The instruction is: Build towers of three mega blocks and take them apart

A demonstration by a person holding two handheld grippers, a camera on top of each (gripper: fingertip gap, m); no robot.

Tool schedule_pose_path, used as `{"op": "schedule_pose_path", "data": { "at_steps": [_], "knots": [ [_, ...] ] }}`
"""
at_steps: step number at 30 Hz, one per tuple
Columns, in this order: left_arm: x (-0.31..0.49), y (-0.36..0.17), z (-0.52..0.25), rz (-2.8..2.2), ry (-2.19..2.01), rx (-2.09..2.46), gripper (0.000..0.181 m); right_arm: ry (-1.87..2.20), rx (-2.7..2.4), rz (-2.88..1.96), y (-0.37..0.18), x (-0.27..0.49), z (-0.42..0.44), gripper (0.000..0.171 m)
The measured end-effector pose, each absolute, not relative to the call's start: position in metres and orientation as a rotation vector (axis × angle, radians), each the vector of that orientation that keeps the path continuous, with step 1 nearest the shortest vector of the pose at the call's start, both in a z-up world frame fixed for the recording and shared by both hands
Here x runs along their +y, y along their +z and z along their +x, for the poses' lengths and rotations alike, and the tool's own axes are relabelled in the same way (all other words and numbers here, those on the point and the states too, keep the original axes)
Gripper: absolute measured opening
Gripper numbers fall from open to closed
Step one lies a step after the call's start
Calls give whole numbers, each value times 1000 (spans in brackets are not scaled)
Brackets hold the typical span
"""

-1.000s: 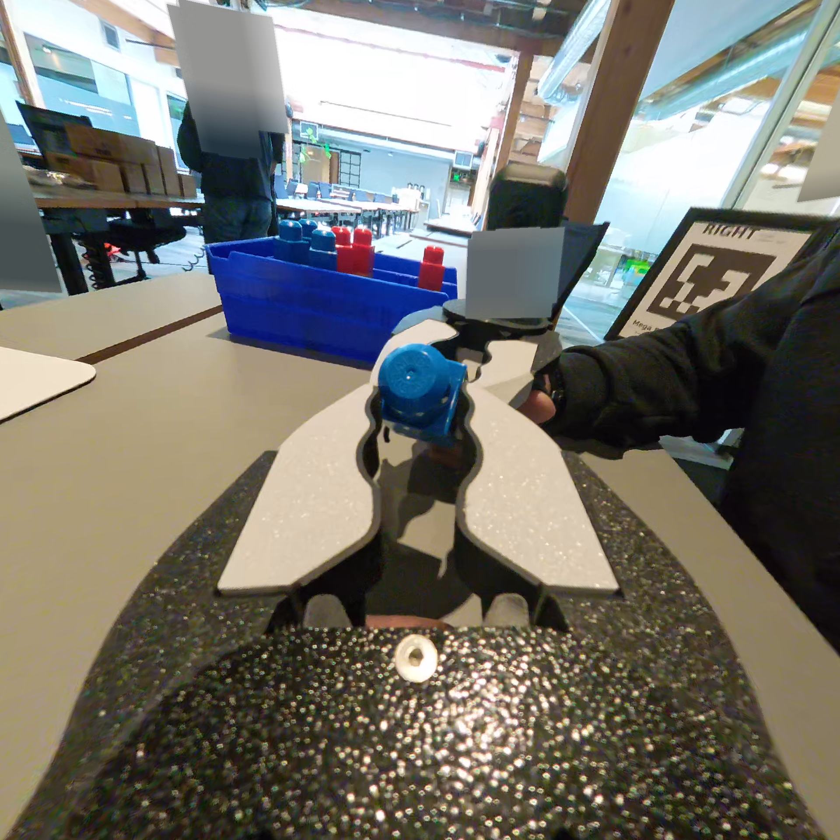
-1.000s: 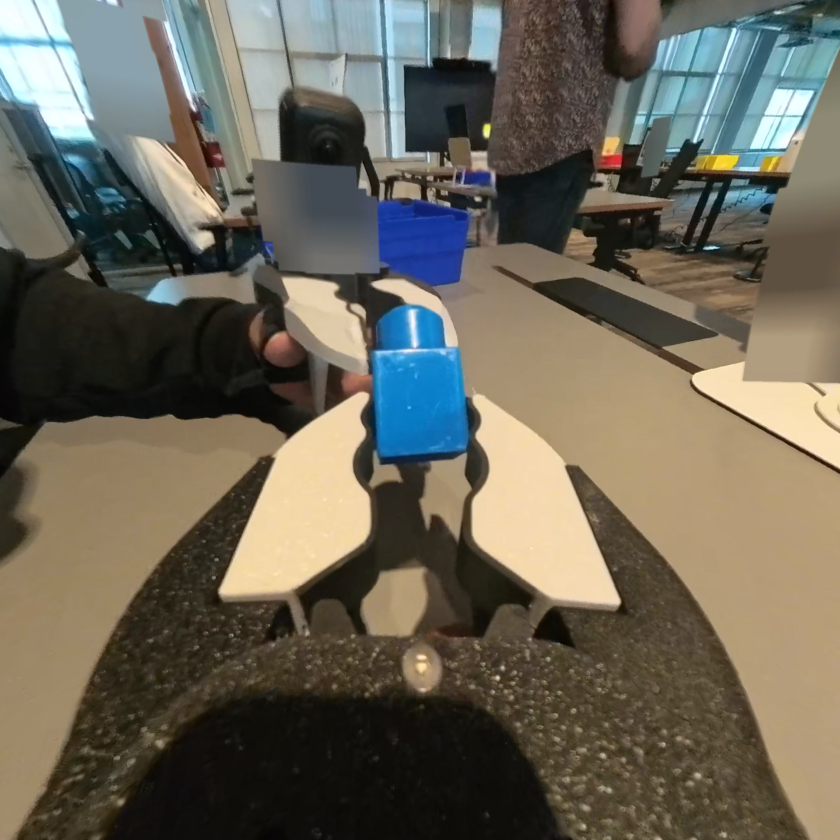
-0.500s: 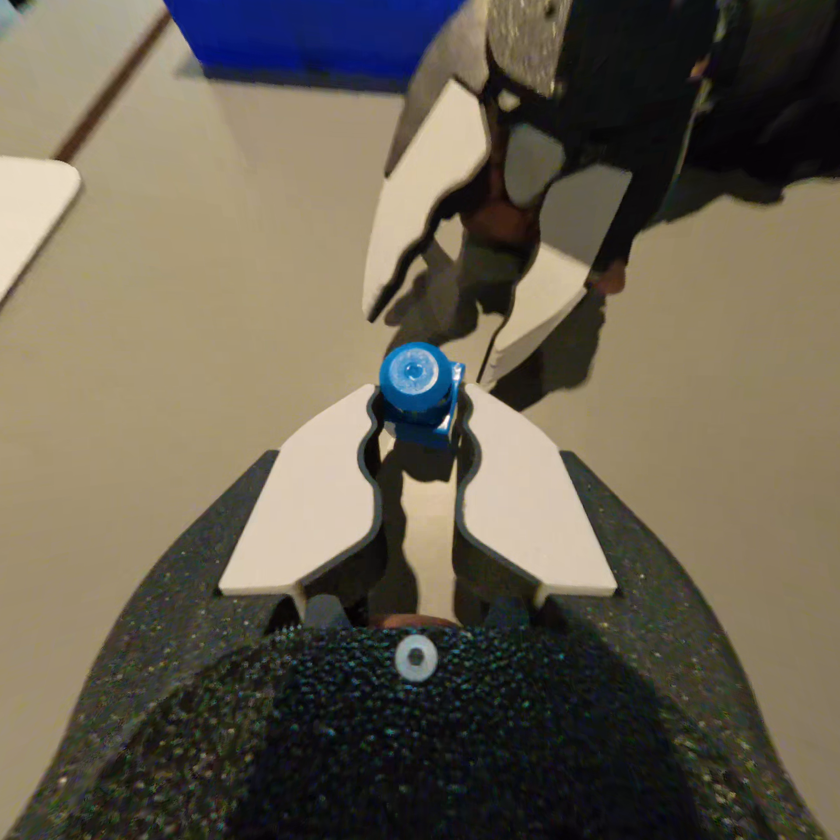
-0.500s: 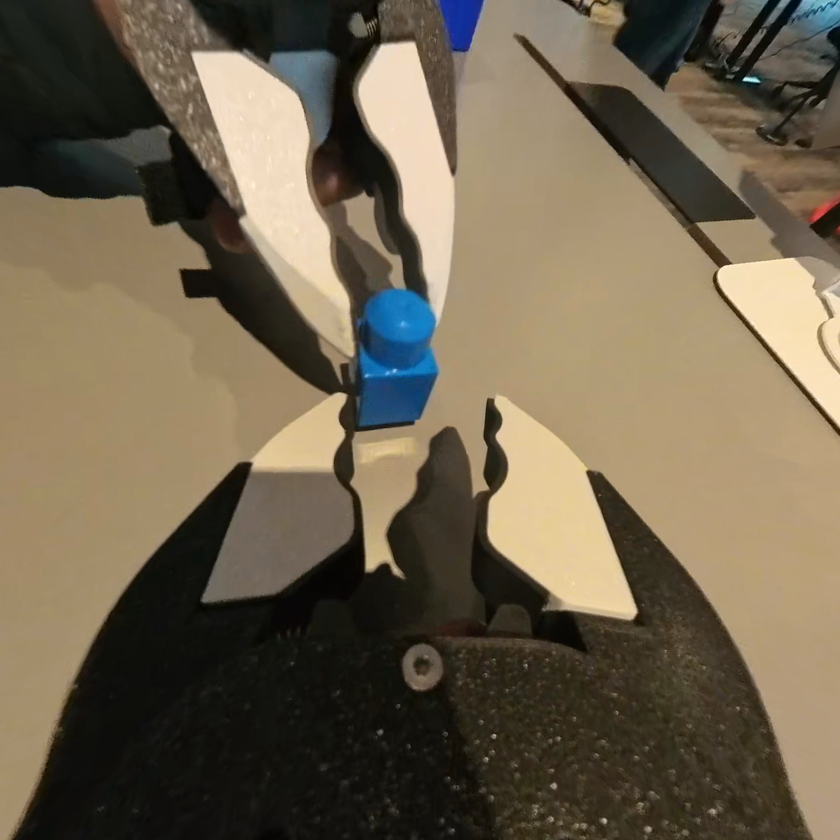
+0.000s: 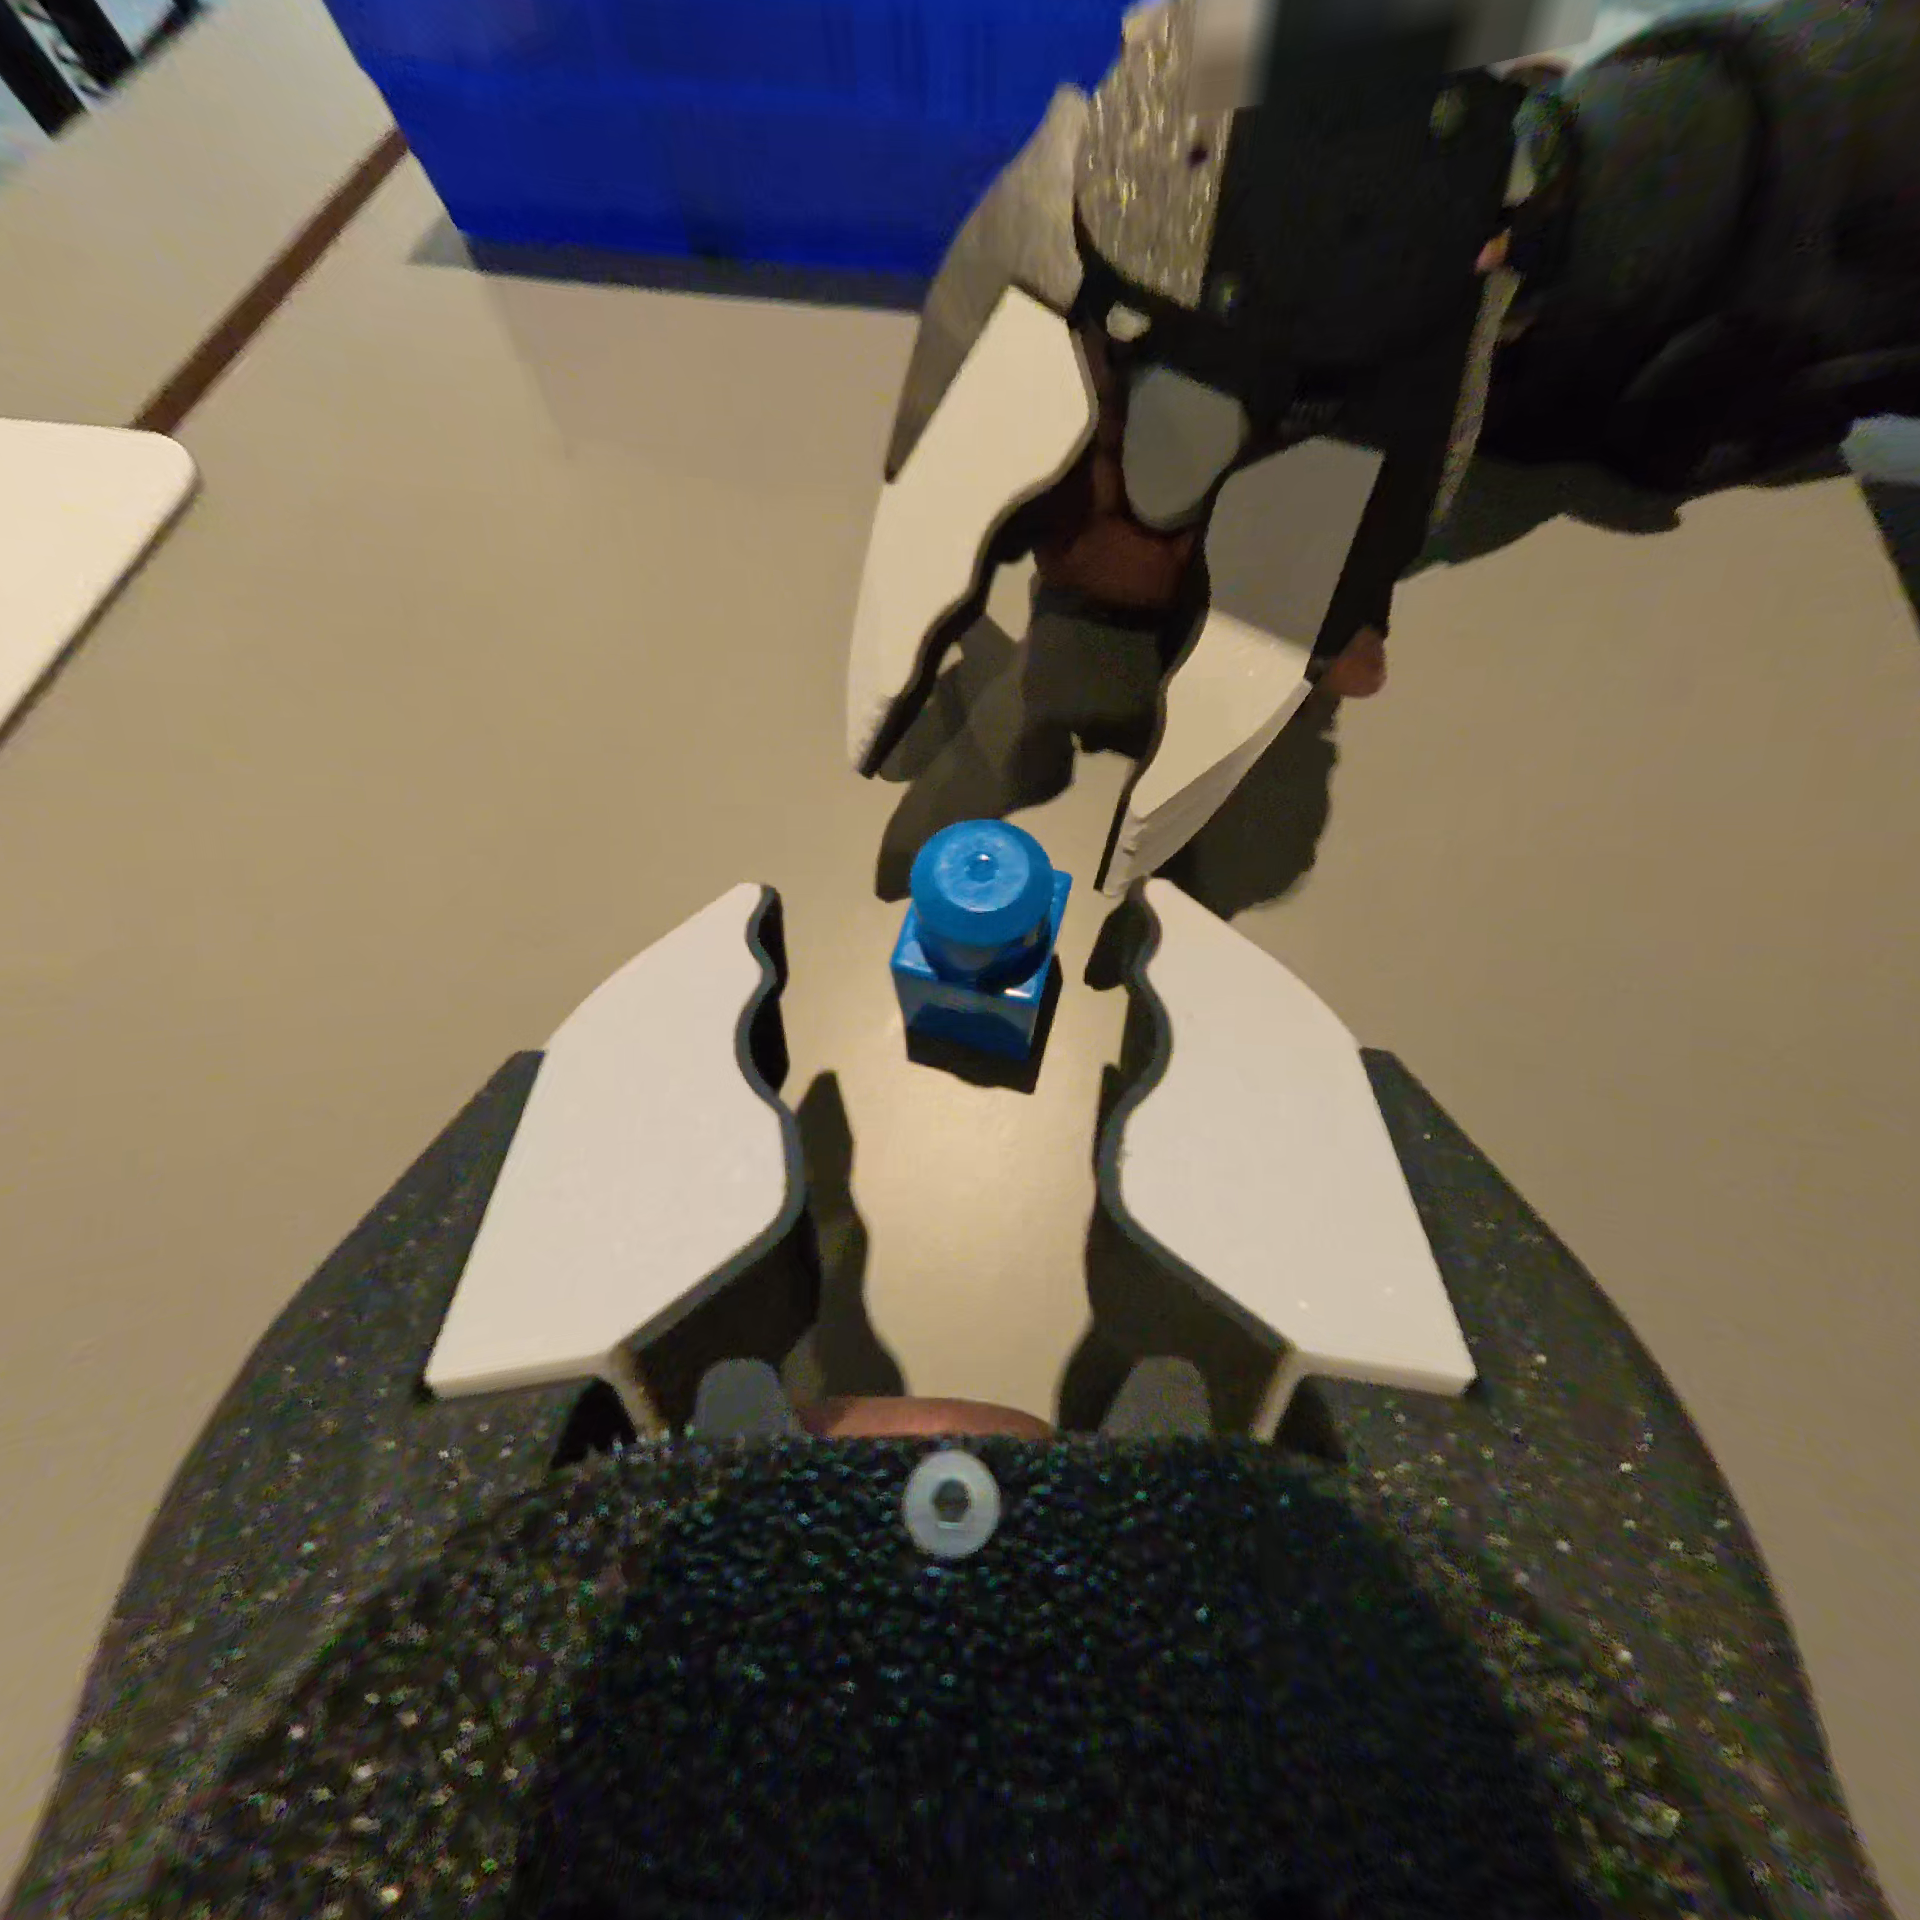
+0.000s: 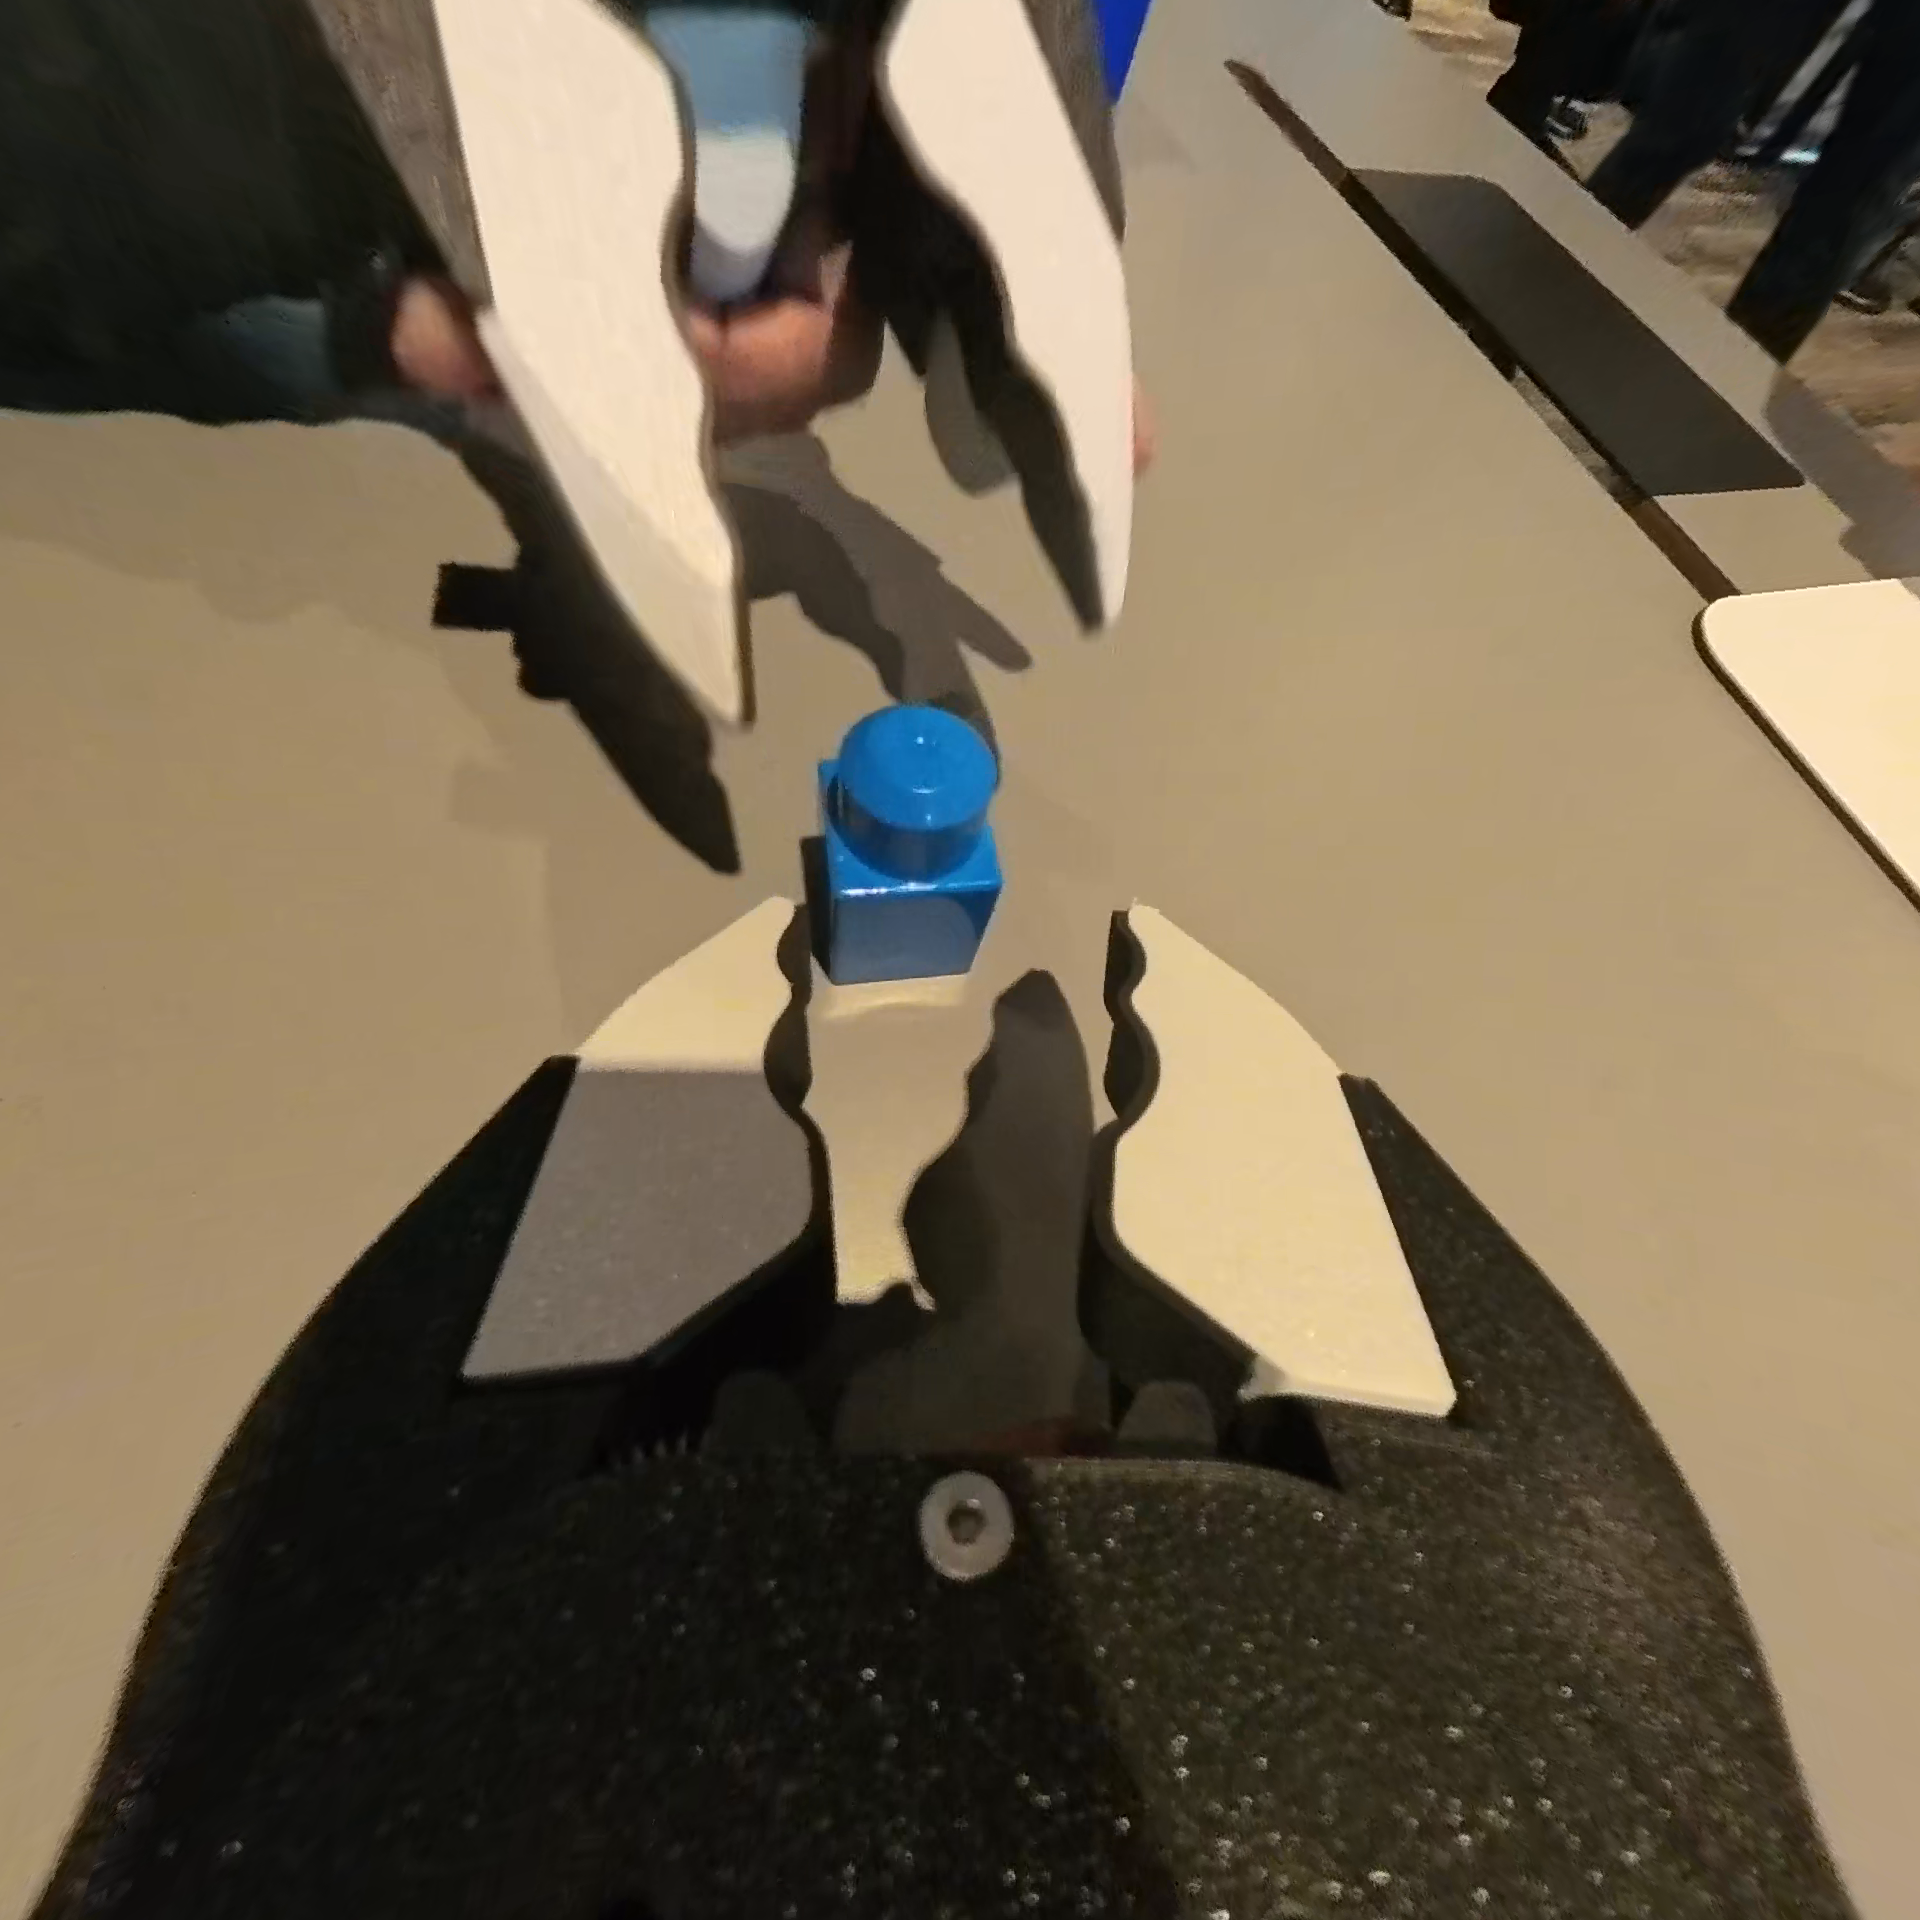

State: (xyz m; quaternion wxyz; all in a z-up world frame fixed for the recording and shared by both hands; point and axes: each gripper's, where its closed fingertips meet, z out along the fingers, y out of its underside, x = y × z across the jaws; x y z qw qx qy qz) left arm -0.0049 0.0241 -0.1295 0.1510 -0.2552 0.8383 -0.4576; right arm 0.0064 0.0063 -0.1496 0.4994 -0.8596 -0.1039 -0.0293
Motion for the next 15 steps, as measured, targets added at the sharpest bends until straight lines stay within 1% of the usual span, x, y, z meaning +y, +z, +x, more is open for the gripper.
{"op": "schedule_pose_path", "data": {
  "at_steps": [1,3,5,9,12,15],
  "knots": [
    [30,-120,-5,-738,-1323,2380,62,-67,-249,-2076,-149,6,6,55],
    [53,-93,-5,-783,-1342,2277,61,-62,-243,-2070,-148,6,7,54],
    [92,-59,-7,-891,-1365,2102,58,-57,-238,-2066,-147,6,7,54],
    [222,-7,-25,-1225,-1216,1670,51,-45,-231,-2067,-147,6,8,54],
    [351,-3,-58,-1469,-818,1394,45,-34,-226,-2072,-148,6,8,53],
    [459,-27,-91,-1722,-507,1240,48,-19,-217,-2074,-148,7,8,52]
  ]
}}
